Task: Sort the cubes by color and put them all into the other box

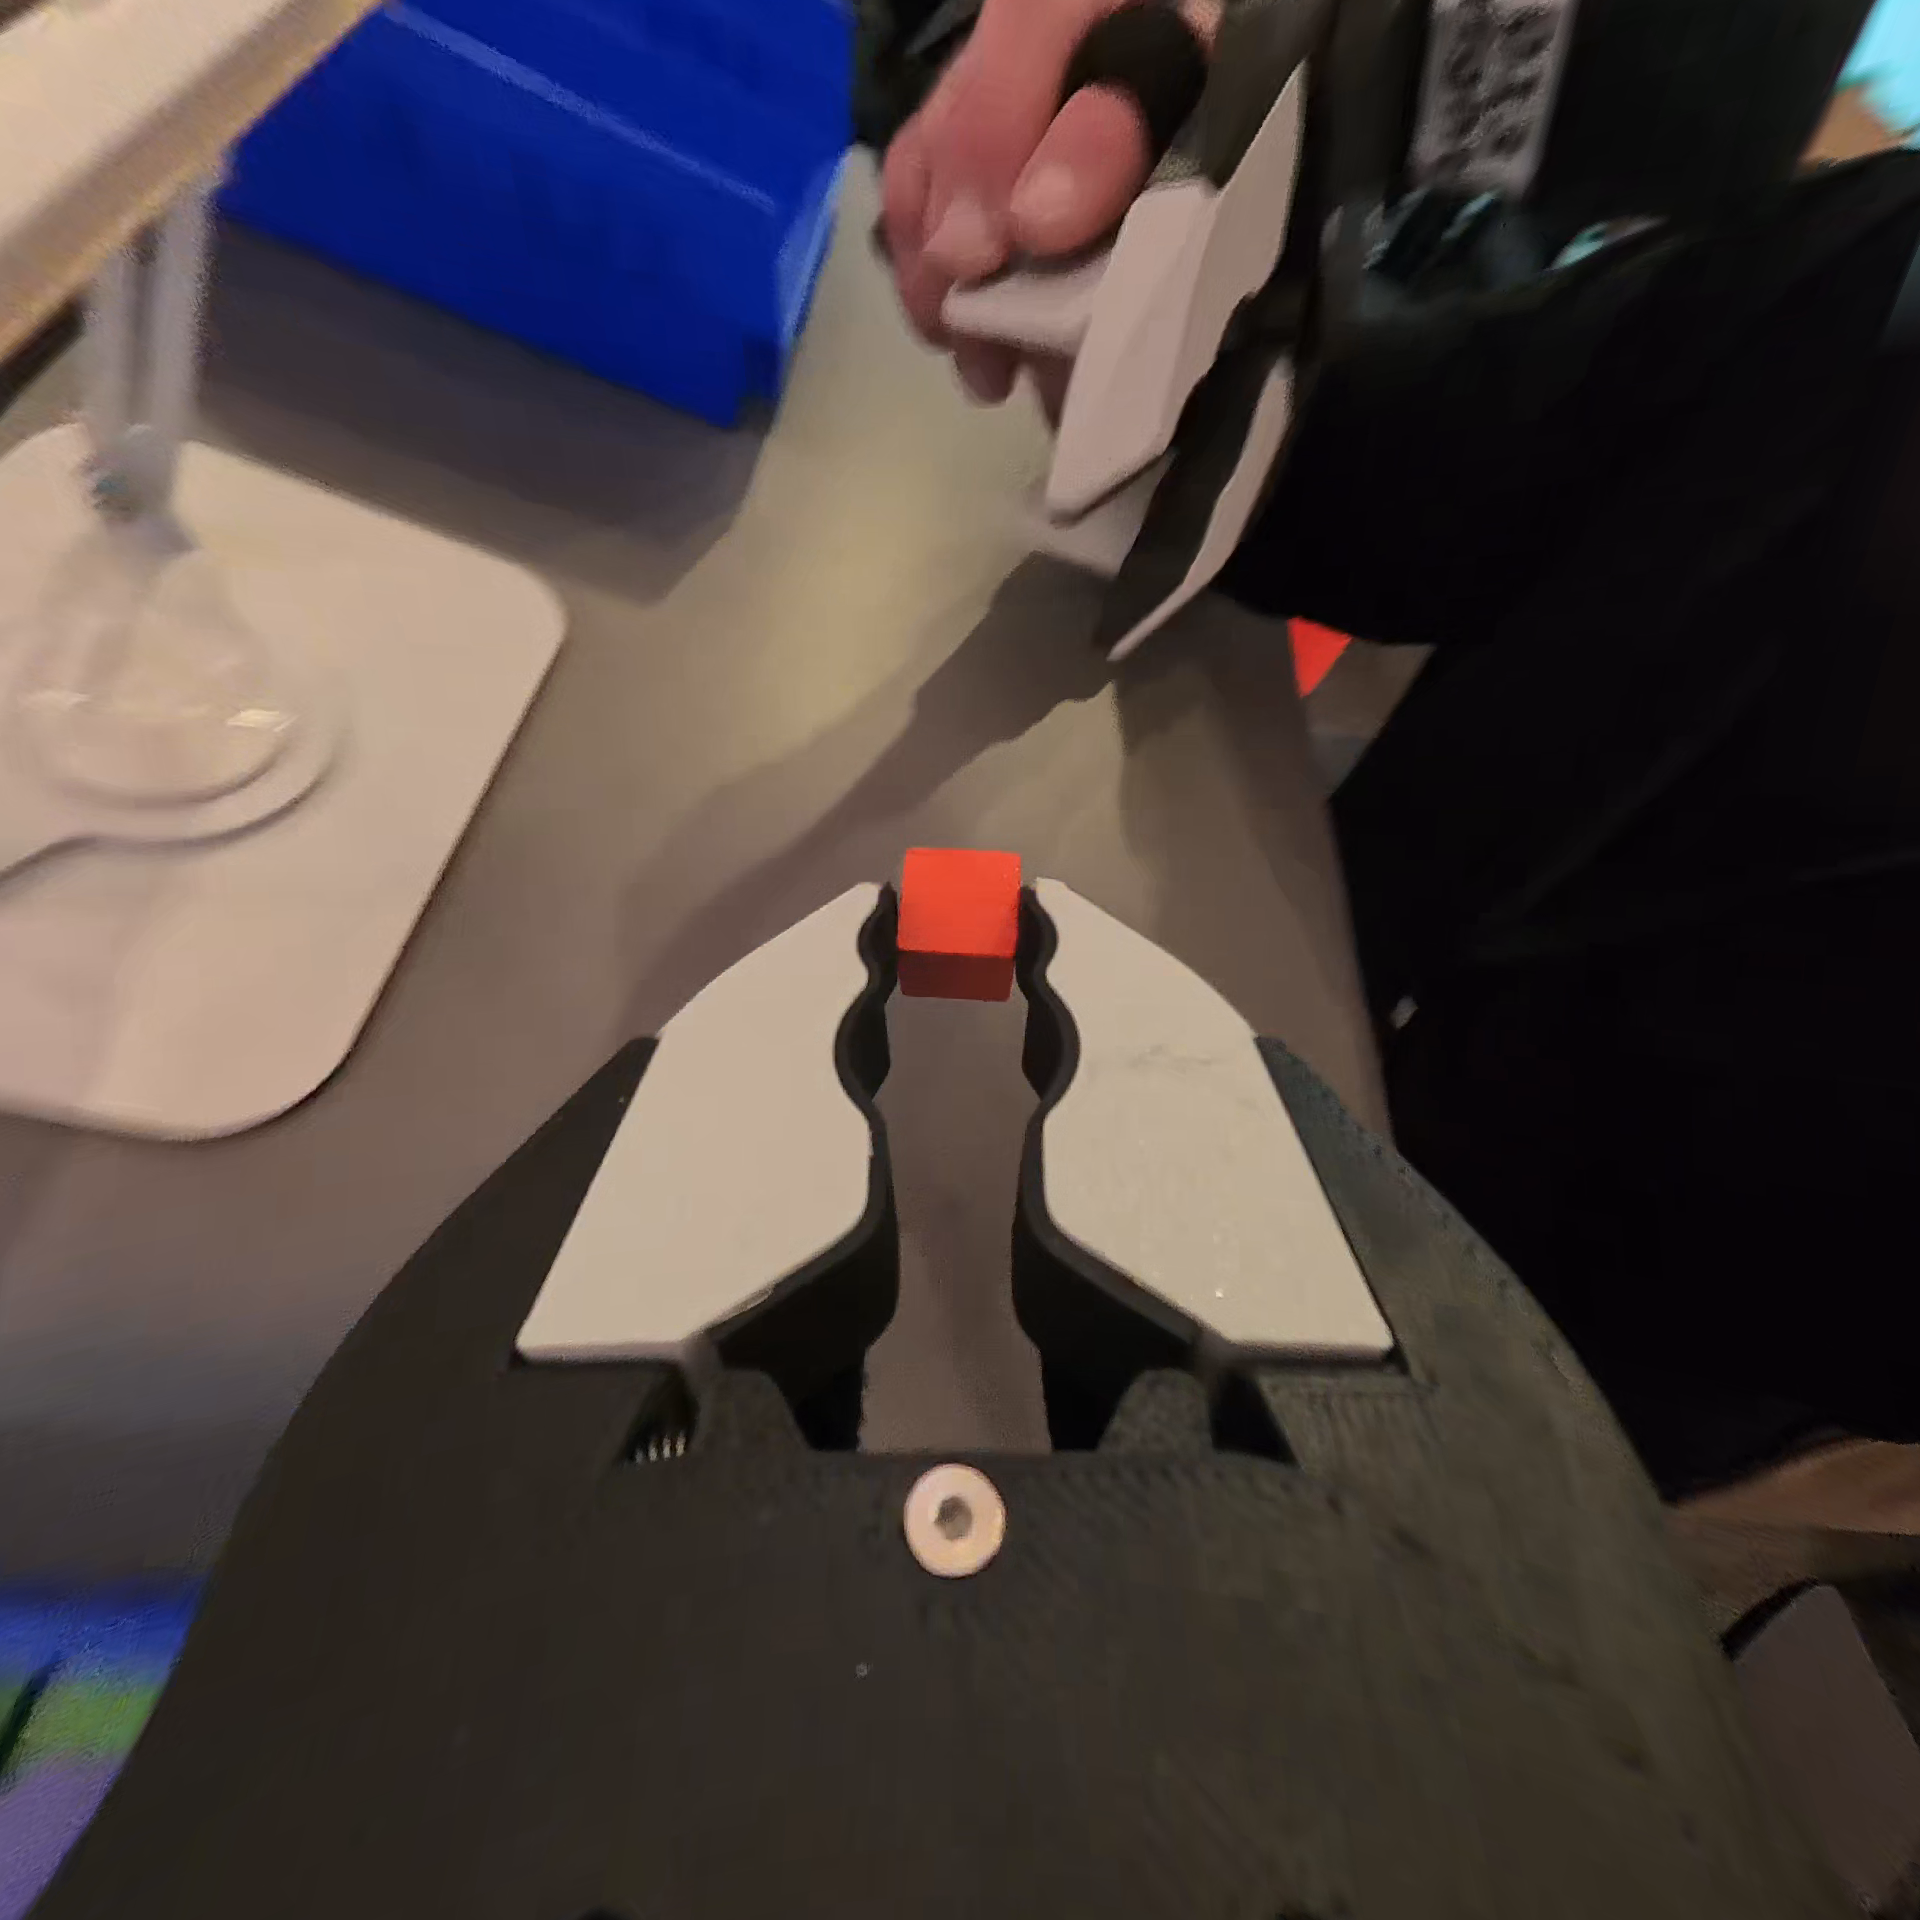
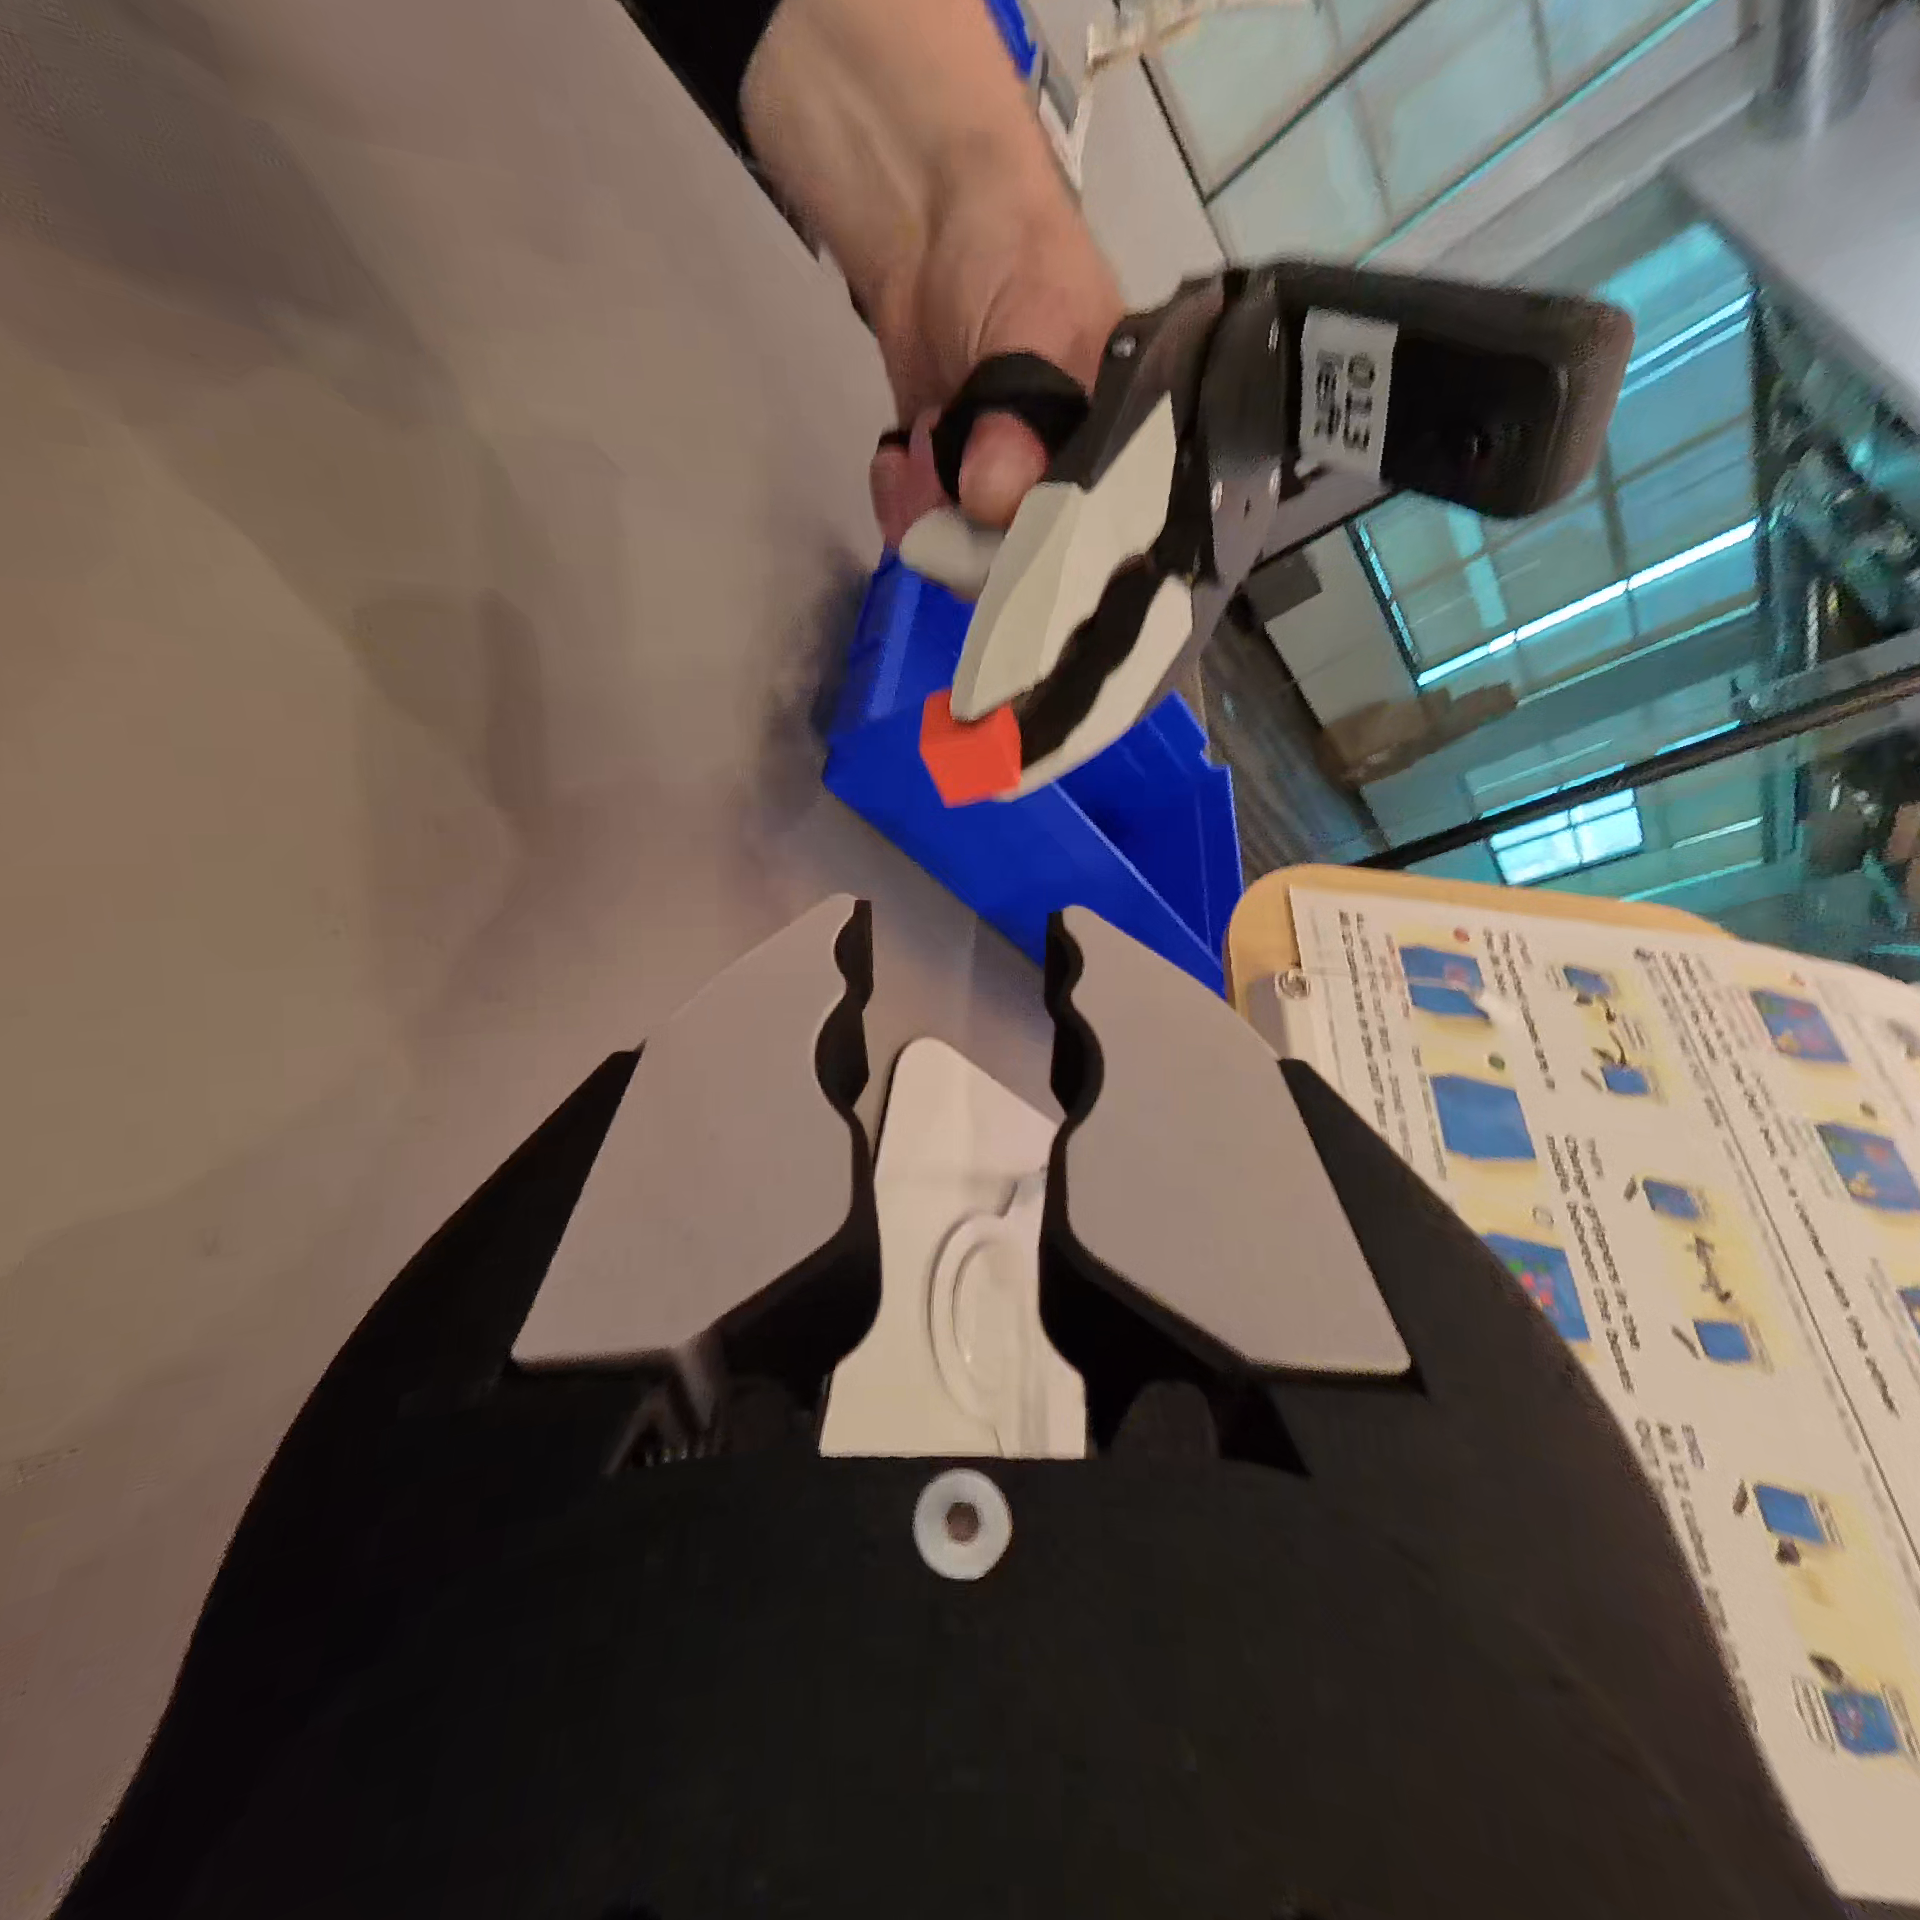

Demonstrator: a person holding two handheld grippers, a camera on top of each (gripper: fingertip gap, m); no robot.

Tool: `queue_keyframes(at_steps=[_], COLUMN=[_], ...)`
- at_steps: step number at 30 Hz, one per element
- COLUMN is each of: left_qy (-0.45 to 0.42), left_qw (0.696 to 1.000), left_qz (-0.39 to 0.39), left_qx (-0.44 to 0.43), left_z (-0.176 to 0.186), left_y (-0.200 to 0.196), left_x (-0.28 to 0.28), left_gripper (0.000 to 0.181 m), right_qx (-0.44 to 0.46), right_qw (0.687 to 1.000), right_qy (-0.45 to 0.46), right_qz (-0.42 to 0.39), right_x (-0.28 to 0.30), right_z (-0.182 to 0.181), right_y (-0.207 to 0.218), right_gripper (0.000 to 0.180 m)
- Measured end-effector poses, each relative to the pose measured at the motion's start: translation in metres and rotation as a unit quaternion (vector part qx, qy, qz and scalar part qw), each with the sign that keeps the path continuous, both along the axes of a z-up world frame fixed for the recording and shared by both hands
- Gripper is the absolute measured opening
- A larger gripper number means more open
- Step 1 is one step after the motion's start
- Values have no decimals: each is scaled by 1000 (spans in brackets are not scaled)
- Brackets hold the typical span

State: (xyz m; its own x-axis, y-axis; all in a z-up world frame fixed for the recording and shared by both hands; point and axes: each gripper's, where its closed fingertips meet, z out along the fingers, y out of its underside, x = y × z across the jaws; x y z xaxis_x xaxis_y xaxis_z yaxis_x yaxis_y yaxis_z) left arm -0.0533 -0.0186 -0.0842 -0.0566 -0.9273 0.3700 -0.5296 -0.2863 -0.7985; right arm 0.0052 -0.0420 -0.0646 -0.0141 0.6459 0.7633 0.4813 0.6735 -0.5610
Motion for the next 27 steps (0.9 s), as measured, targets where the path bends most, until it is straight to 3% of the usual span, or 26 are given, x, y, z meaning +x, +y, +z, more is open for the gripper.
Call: queue_keyframes(at_steps=[3,7,12,19,27], left_qy=[-52,-96,-94,-96,-116], left_qw=[998,993,991,987,987], left_qz=[-21,-54,-80,-99,-86], left_qx=[-30,-44,-58,-79,-71], left_z=[3,13,10,8,13], left_y=[-16,-31,-39,-50,-45], left_x=[26,47,57,65,62], left_gripper=[21,21,21,21,23], right_qx=[27,25,24,17,9], right_qw=[1000,999,999,999,999], right_qy=[11,9,5,-8,-10], right_qz=[7,23,32,49,43], right_x=[-8,-11,-11,-14,-9], right_z=[-3,-7,-10,-17,-10], right_y=[-7,-12,-14,-20,-18], right_gripper=[42,42,40,23,22])
